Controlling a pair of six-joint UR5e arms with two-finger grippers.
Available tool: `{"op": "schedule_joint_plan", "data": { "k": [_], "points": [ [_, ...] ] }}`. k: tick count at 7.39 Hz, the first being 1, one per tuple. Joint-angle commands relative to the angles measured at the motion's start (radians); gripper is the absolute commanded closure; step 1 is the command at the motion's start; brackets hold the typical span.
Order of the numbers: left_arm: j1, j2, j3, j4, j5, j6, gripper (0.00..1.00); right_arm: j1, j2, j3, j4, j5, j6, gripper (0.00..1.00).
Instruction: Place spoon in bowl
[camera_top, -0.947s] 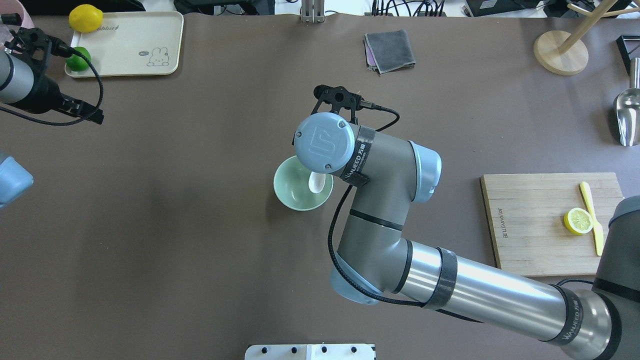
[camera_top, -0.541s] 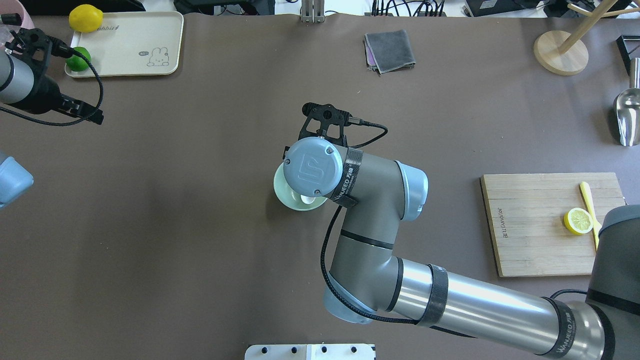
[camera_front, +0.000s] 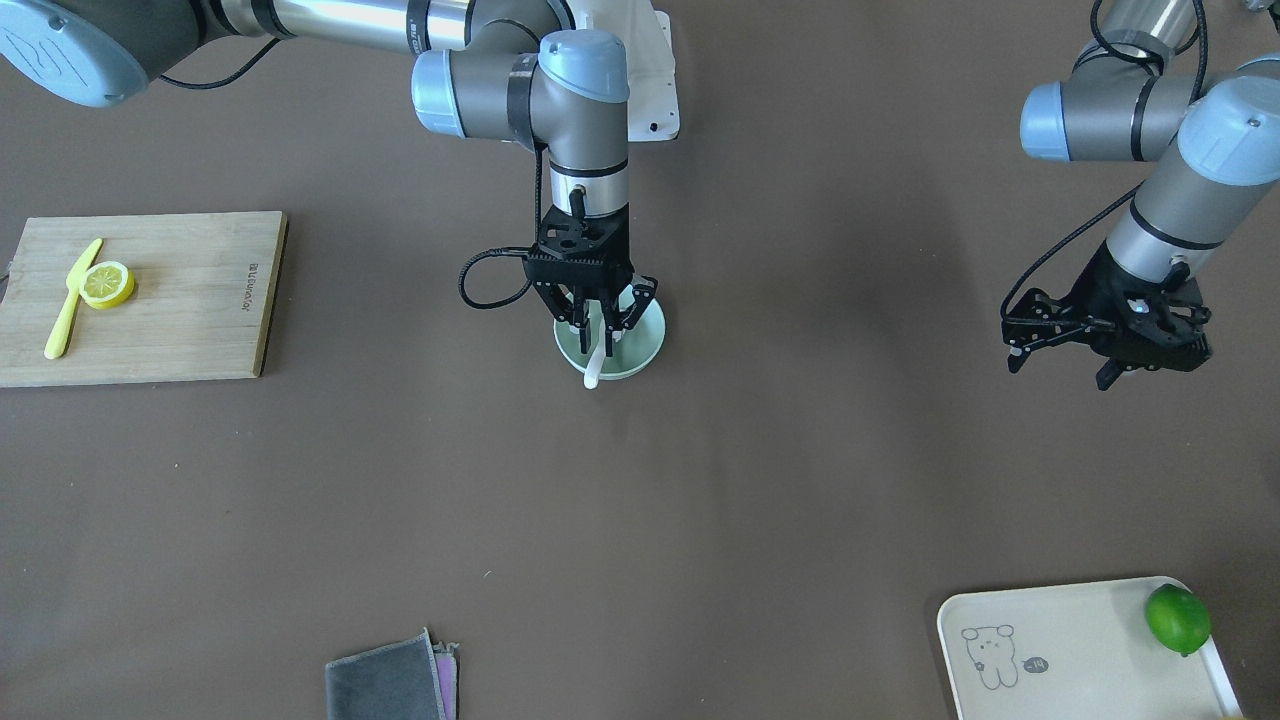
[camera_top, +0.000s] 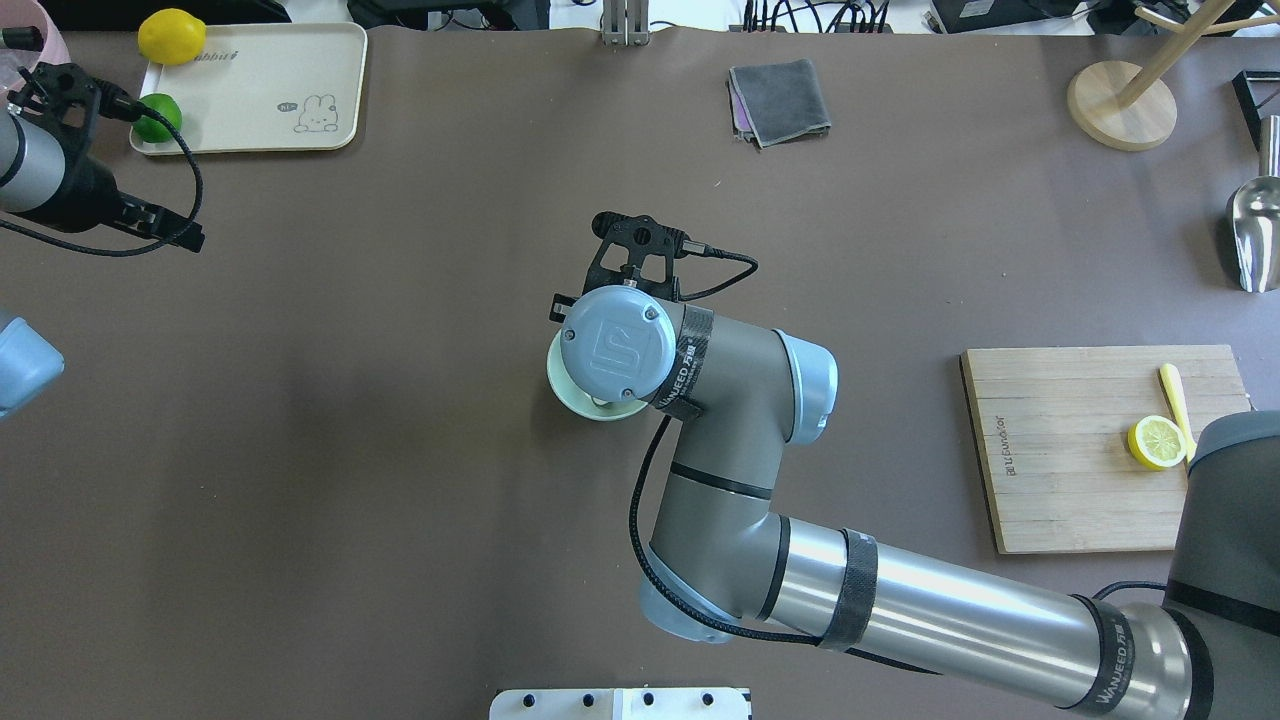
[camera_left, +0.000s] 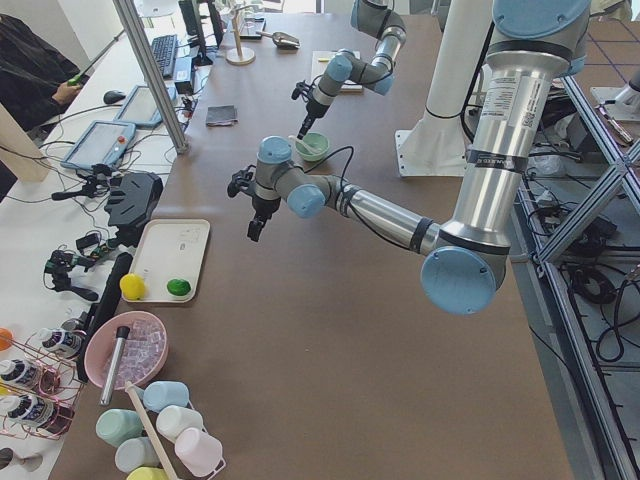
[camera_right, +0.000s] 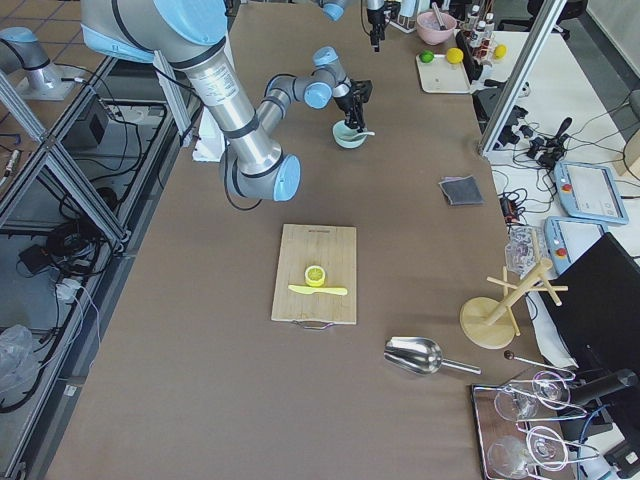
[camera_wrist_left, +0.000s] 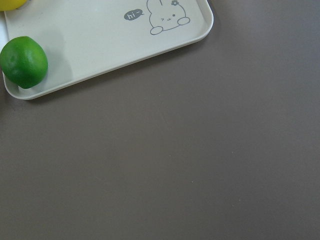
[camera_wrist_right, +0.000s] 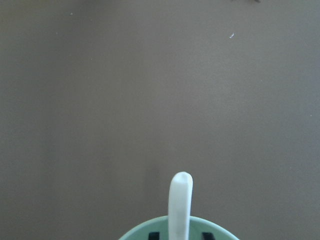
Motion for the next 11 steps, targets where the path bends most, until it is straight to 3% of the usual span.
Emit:
{"op": "schedule_joint_plan", "data": {
  "k": [1, 3, 4, 5, 6, 8, 10, 11],
  "points": [
    [0.0, 0.001, 0.01, -0.021, 0.0, -0.001, 0.02, 0.026, 0.003, 0.012, 0.005, 0.025, -0.015, 0.0],
    [-0.015, 0.001, -0.024, -0.011, -0.002, 0.001, 0.02, 0.135, -0.072, 0.152, -0.045, 0.242, -0.108, 0.0],
    [-0.056, 0.002, -0.03, -0.007, -0.011, 0.001, 0.02, 0.175, -0.138, 0.263, -0.128, 0.301, -0.192, 0.0],
    [-0.134, 0.042, -0.03, -0.005, -0.082, 0.018, 0.02, 0.225, -0.217, 0.373, -0.209, 0.349, -0.305, 0.0],
    [-0.235, 0.074, -0.026, -0.004, -0.168, 0.159, 0.02, 0.293, -0.314, 0.448, -0.228, 0.43, -0.414, 0.0],
    [-0.419, 0.139, -0.021, 0.101, -0.215, 0.448, 0.02, 0.461, -0.489, 0.512, -0.227, 0.635, -0.65, 0.0],
    [-0.553, 0.141, -0.02, 0.276, -0.268, 0.626, 0.02, 0.596, -0.633, 0.514, -0.221, 0.743, -0.873, 0.0],
    [-0.583, 0.206, -0.015, 0.269, -0.296, 0.637, 0.02, 0.664, -0.704, 0.509, -0.219, 0.795, -0.98, 0.0]
  ]
}}
